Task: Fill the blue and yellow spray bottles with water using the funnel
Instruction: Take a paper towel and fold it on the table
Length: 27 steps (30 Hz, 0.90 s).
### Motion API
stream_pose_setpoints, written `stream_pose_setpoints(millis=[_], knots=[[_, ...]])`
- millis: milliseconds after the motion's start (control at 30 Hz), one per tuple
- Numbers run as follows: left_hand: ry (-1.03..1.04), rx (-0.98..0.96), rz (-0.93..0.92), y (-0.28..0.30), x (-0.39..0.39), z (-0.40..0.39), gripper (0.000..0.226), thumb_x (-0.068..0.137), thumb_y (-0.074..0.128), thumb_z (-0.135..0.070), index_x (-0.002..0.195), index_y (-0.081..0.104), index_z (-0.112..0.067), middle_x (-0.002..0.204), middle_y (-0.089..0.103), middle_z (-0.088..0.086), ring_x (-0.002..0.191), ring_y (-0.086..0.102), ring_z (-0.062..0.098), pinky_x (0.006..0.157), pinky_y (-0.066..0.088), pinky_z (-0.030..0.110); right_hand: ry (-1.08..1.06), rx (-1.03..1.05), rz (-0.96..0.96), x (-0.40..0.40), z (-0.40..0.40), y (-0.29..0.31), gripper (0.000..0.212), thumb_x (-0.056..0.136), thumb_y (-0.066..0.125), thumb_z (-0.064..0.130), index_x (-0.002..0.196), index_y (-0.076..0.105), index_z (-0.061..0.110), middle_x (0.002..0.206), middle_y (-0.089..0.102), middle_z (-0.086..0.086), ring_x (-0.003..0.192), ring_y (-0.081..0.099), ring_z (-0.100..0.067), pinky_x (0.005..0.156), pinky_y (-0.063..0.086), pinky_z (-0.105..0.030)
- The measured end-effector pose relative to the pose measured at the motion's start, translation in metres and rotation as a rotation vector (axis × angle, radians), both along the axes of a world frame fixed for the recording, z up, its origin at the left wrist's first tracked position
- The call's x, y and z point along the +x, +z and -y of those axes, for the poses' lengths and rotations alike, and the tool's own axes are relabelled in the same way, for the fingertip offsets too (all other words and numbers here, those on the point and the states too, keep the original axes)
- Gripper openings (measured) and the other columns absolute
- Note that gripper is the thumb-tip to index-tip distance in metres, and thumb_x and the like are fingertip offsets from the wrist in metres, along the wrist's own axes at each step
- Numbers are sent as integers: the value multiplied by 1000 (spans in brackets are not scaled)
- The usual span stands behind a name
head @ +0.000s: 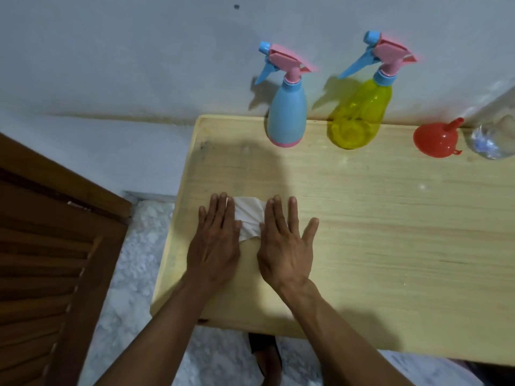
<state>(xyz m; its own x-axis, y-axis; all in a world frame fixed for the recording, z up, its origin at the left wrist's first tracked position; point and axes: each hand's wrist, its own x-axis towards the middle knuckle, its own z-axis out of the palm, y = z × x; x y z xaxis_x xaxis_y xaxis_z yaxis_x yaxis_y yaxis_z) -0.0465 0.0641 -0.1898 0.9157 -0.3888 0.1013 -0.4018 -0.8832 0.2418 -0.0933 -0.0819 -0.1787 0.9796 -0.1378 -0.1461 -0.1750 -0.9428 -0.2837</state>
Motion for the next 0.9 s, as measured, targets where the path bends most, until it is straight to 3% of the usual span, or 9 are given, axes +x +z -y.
stream_pose_setpoints(millis=[200, 467, 567, 767, 900], knots=[[3, 7, -7, -1, -25, 19, 55, 102, 28, -22, 147, 36, 7, 154, 36, 25, 147, 28, 37, 119, 21, 54, -38, -21, 5, -22, 19, 2, 61, 95, 33, 19, 155, 36, 9, 164, 34, -4, 154, 18, -36, 109, 24, -76], [-37, -17, -5, -3, -46, 80, 55, 101, 31, -24, 147, 38, 6, 154, 38, 23, 146, 30, 37, 118, 22, 54, -95, -21, 11, -42, 79, -2, 60, 100, 35, 22, 158, 28, 10, 167, 27, -2, 156, 11, -35, 111, 17, -76], [-52, -7, -1, -3, -52, 106, 56, 101, 29, -25, 147, 38, 4, 154, 37, 23, 146, 30, 37, 118, 18, 53, -122, -25, -22, -52, 104, -1, 62, 99, 34, 23, 159, 22, 12, 168, 20, -1, 156, 4, -34, 114, 13, -75], [-112, 19, -20, -5, -64, 162, 56, 101, 28, -25, 149, 34, 4, 156, 35, 22, 147, 27, 36, 118, 18, 54, -185, 0, -78, -73, 157, 7, 56, 110, 13, 30, 161, -7, 20, 169, -11, 9, 152, -26, -25, 119, -9, -66], [-157, 25, -26, -3, -72, 200, 57, 101, 24, -25, 149, 33, 4, 157, 33, 22, 148, 26, 36, 118, 17, 53, -235, 18, -86, -86, 193, 12, 55, 110, 8, 35, 161, -6, 22, 168, -12, 11, 152, -27, -22, 120, -11, -65]])
